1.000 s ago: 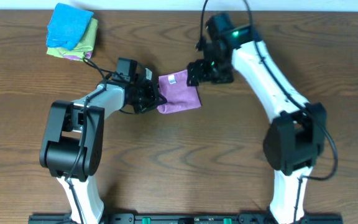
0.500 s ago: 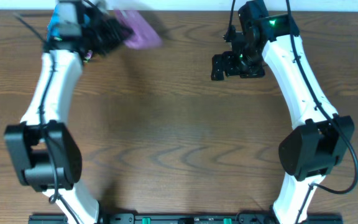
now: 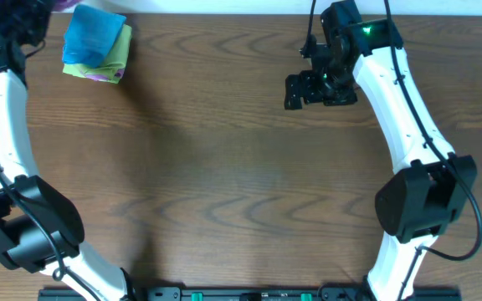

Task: Fold the cloth
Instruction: 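Carry the pink cloth left and place it atop the cloth stack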

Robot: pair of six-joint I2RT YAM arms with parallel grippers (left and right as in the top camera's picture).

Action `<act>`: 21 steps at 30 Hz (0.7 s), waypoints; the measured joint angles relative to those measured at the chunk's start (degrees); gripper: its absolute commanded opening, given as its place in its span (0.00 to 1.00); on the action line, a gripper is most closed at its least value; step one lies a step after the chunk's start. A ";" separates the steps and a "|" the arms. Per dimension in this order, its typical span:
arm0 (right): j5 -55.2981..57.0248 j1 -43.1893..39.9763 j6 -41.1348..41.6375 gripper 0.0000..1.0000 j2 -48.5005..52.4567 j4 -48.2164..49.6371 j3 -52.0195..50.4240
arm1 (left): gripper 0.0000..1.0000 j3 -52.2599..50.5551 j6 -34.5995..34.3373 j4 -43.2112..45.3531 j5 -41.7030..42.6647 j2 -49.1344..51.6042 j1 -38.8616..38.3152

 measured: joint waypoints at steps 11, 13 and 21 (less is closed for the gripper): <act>-0.02 0.00 0.35 0.96 0.00 -1.36 0.00 | 0.06 0.07 -5.20 10.32 3.50 11.28 -0.13; -0.02 0.00 0.59 0.96 0.00 -1.46 0.00 | 0.06 0.07 -5.86 10.34 4.44 13.51 -0.13; -0.02 0.02 1.64 0.96 0.00 -1.46 0.00 | 0.06 0.07 -6.43 10.10 9.25 17.88 -0.31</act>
